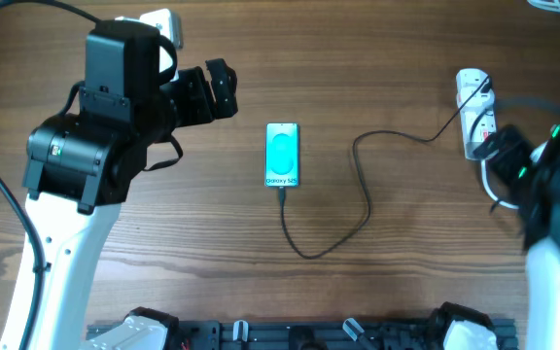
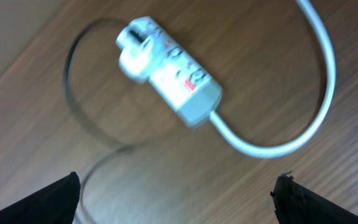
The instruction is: Plug charger to phone and switch on socket
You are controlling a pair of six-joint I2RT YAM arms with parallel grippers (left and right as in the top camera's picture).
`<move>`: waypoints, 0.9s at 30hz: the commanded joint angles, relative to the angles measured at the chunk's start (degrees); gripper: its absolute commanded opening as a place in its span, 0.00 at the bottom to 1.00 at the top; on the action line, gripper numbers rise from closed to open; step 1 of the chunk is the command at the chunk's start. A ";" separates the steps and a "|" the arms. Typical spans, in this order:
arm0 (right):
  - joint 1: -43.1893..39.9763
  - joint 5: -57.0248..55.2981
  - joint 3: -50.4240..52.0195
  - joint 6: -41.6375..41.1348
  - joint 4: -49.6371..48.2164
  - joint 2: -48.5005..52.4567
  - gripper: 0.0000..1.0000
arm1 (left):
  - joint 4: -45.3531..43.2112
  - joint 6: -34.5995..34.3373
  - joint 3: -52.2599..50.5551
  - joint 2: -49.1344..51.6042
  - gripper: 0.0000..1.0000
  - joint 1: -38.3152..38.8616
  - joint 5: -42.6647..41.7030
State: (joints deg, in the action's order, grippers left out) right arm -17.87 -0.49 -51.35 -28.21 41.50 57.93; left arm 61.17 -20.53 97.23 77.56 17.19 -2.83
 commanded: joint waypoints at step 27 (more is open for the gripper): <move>2.69 -0.74 7.56 -17.42 5.92 -4.81 1.00 | -0.22 -0.74 -0.24 -0.63 1.00 -0.26 0.57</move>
State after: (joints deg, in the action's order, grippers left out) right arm -15.44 -0.49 -44.34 -45.01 47.37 49.45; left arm 61.10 -20.53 97.23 77.56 17.17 -2.83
